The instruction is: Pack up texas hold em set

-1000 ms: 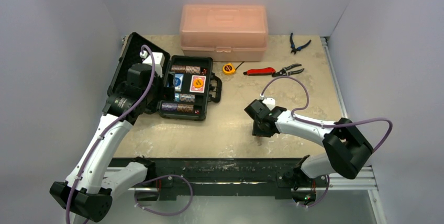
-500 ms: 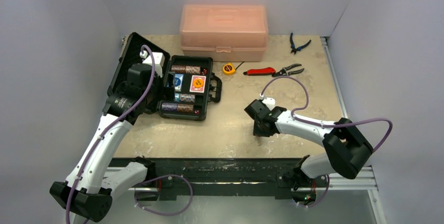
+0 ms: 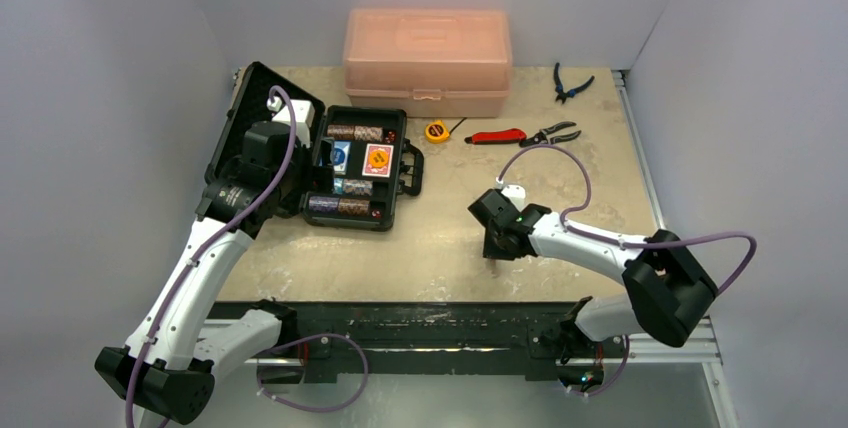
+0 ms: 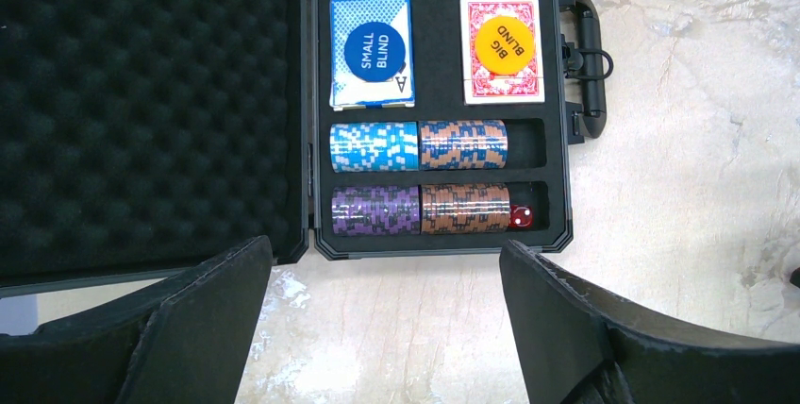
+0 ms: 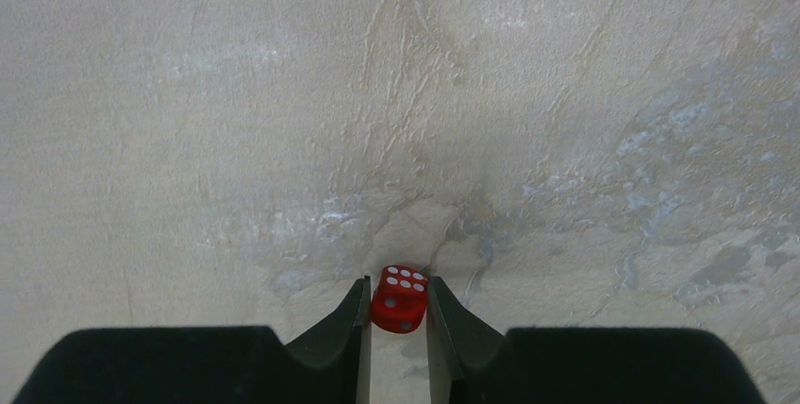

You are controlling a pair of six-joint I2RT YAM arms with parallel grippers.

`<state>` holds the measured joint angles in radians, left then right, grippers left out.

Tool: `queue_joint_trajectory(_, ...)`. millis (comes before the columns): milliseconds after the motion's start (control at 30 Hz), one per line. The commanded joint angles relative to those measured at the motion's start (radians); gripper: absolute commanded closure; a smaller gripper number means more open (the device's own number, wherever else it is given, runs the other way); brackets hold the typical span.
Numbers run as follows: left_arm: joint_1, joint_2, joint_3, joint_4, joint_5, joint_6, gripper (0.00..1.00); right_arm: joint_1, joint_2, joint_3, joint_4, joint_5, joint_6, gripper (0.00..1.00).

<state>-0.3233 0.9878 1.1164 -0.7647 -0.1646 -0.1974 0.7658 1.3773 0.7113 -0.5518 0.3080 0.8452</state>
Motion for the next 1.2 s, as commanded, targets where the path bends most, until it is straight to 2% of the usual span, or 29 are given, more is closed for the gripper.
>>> queue_joint_trajectory(0,-0.005,-0.018,0.003,0.030,-0.015,0.014,0.09,0.004,-0.025,0.002,0.008,0.008,-0.012,1.00)
queue_joint_trajectory(1167,-0.005,-0.021,0.003,0.030,-0.017,0.015,0.09,0.005,-0.097,0.108,0.024,-0.029,-0.092,1.00)
